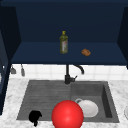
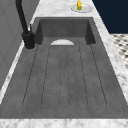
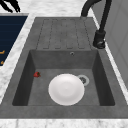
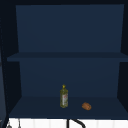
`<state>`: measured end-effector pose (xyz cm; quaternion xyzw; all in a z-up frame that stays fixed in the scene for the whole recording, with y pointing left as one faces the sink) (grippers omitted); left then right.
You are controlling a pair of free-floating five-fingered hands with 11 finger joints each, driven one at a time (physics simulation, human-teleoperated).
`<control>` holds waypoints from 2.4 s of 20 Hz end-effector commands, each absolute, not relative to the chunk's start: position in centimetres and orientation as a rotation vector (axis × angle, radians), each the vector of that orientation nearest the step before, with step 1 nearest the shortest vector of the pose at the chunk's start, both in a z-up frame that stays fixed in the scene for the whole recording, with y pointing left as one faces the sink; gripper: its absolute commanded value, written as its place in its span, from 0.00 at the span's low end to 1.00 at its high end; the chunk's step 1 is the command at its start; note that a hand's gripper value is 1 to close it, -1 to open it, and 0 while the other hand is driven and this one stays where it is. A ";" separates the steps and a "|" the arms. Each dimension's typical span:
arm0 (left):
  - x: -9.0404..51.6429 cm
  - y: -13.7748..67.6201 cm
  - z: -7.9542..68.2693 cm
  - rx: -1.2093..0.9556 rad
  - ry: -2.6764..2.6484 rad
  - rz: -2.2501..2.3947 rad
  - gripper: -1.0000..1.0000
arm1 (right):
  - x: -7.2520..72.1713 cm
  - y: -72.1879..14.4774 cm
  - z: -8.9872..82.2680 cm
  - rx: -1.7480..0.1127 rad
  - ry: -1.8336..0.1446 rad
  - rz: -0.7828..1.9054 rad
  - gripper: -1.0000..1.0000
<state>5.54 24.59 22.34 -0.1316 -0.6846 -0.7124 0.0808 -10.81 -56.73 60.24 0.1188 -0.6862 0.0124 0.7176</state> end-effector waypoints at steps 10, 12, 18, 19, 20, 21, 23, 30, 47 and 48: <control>5.5 24.6 22.3 -0.393 -2.047 -2.130 0.50 | -8.7 -61.5 58.8 0.340 -1.479 0.084 1.00; 5.5 24.6 22.3 -0.393 -2.047 -2.130 0.50 | -9.0 -62.0 58.7 0.356 -1.474 0.096 1.00; 5.5 24.6 22.3 -0.393 -2.047 -2.130 0.50 | -9.0 -66.6 58.6 0.413 -1.508 0.120 0.00; 5.5 24.6 22.3 -0.393 -2.047 -2.130 0.50 | -9.0 -67.3 58.4 0.421 -1.519 0.129 0.00; 5.5 24.6 22.3 -0.393 -2.047 -2.130 0.50 | -9.0 -68.0 58.2 0.426 -1.531 0.128 0.00; 5.5 24.6 22.3 -0.393 -2.047 -2.130 0.50 | -8.9 -68.8 58.2 0.432 -1.548 0.127 0.00; 5.5 24.6 22.3 -0.393 -2.047 -2.130 0.50 | -9.0 -70.5 57.9 0.430 -1.561 0.122 0.00; 5.5 24.6 22.3 -0.393 -2.047 -2.130 0.50 | -9.9 -76.4 55.5 0.447 -1.572 0.131 0.00; 5.5 24.6 22.3 -0.393 -2.047 -2.130 0.50 | -13.6 -80.0 50.5 0.245 -1.544 0.266 0.00; 5.5 24.6 22.3 -0.393 -2.047 -2.130 0.50 | -14.0 -79.9 50.0 0.243 -1.550 0.268 0.00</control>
